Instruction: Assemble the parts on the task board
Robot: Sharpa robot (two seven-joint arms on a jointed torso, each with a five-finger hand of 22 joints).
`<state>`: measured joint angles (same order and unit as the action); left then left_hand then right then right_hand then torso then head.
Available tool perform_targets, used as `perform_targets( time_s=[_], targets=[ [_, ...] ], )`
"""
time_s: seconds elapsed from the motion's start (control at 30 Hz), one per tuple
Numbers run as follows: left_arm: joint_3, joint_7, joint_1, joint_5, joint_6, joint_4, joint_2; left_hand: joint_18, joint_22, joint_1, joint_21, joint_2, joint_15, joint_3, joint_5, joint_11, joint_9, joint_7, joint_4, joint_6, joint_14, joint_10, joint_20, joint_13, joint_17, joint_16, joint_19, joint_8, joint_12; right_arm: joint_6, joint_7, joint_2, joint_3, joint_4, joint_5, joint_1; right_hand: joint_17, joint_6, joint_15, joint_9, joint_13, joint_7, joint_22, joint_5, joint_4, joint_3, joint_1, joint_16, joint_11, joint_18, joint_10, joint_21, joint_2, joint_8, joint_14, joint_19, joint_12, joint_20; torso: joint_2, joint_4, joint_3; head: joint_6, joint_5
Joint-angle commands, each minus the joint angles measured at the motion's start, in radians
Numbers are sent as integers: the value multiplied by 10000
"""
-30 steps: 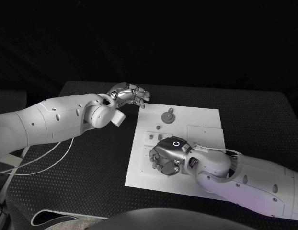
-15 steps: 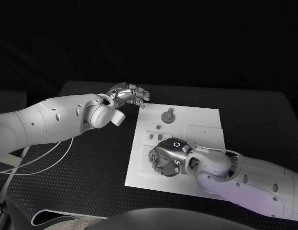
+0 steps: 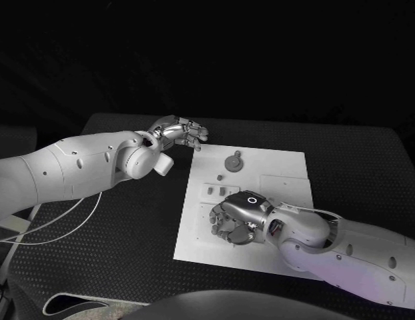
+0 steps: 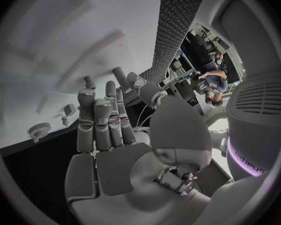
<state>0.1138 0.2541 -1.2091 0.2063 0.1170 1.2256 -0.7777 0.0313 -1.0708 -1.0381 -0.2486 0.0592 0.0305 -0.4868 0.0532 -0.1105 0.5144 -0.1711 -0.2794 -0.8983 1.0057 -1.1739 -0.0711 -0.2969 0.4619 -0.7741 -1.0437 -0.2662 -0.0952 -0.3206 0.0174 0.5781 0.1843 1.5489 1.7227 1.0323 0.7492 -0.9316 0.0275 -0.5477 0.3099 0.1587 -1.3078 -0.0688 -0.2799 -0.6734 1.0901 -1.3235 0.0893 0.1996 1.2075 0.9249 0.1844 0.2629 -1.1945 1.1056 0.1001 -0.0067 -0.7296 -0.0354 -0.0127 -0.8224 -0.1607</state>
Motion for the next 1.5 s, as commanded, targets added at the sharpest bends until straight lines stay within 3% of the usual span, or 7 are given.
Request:
perform_targets(
  time_s=[0.03, 0.37, 0.57, 0.77, 0.97, 1.23, 1.5],
  targets=[
    [-6, 103, -11, -30, -122, -9, 7, 210, 15, 53, 51, -6, -22, 62, 26, -14, -11, 13, -21, 43, 82, -48, 9, 13, 14, 71, -89, -40, 15, -723, -403, 182, -29, 166, -687, 136, 18, 86, -38, 19, 0, 17, -128, 17, -12, 78, 7, -41, -10, 622, -86, 12, 32, -72, -26, 59, -32, -52, 8, -2, 2, 30, 14],
    [-5, 108, -10, -33, -124, -110, 23, 211, 15, 48, 53, -4, -23, 62, 26, -13, -13, 14, -24, 42, 84, -49, 8, 14, 22, 76, -90, -42, 15, -1532, -914, 1128, -477, 677, -3035, 878, 10, -52, 113, 7, 176, -25, -113, 17, 505, 265, -476, -96, -172, 622, 359, 64, -141, 22, -222, 232, 242, -91, 16, -32, -5, 200, 170],
    [-5, 136, -9, -42, -117, -271, 110, 210, 14, 49, 54, -3, -23, 63, 25, -13, -14, 14, -23, 41, 85, -50, 9, 15, 27, 79, -91, -44, 15, 319, 344, 1964, -583, 493, -5523, 1702, -46, -97, 602, -176, 2221, -289, -26, 12, 650, 493, -707, 61, -667, 622, 1181, -71, -331, 126, -321, 301, 1822, -196, 70, -54, 14, 346, 398],
    [-3, 147, -4, -60, -131, -410, 212, 210, 14, 50, 55, -7, -22, 63, 26, -13, -15, 14, -21, 40, 86, -51, 9, 15, 30, 82, -92, -46, 14, 2803, 1865, 2598, -575, 409, -6274, 2058, 165, -167, 782, -498, 7294, -415, -99, 5, 1095, 580, -1219, -148, -850, 622, -390, -80, -313, 207, -311, 302, 6016, -172, 136, -118, 22, 416, 561],
    [1, 142, 20, -89, -160, -497, 288, 209, 14, 53, 56, -11, -22, 63, 26, -14, -16, 13, -18, 40, 86, -50, 9, 16, 34, 85, -93, -47, 14, 3658, 3049, 3117, -520, 654, -6657, 2058, 1029, -424, 918, -995, 8938, -599, -180, 4, 1703, 530, -1886, -1264, -1013, 622, -483, 149, -306, 453, -442, 576, 8169, -352, 197, -160, 11, 416, 615],
    [1, 123, 23, -90, -154, -496, 232, 208, 14, 58, 59, -12, -21, 66, 25, -14, -18, 13, -15, 41, 86, -50, 10, 17, 39, 90, -92, -48, 15, 5043, 4719, 3571, -209, 1109, -7894, 2058, 1875, -512, 1001, -1229, 9163, -679, -194, 16, 2500, 663, -3138, -1562, -1101, 622, -453, 257, -611, 471, -774, 672, 8666, -513, 264, -164, 7, 423, 639],
    [2, 128, 23, -90, -167, -506, 240, 207, 14, 65, 61, -6, -21, 71, 25, -14, -20, 13, -13, 41, 86, -51, 11, 18, 45, 95, -92, -50, 15, 5393, 5013, 3701, 10, 1133, -7518, 2058, 2532, -805, 1101, -1352, 9158, -792, -204, 18, 2769, 568, -3782, -1719, -1212, 622, -243, 403, -602, 511, -1104, 734, 8886, -654, 350, -187, -6, 356, 694]
  ],
)
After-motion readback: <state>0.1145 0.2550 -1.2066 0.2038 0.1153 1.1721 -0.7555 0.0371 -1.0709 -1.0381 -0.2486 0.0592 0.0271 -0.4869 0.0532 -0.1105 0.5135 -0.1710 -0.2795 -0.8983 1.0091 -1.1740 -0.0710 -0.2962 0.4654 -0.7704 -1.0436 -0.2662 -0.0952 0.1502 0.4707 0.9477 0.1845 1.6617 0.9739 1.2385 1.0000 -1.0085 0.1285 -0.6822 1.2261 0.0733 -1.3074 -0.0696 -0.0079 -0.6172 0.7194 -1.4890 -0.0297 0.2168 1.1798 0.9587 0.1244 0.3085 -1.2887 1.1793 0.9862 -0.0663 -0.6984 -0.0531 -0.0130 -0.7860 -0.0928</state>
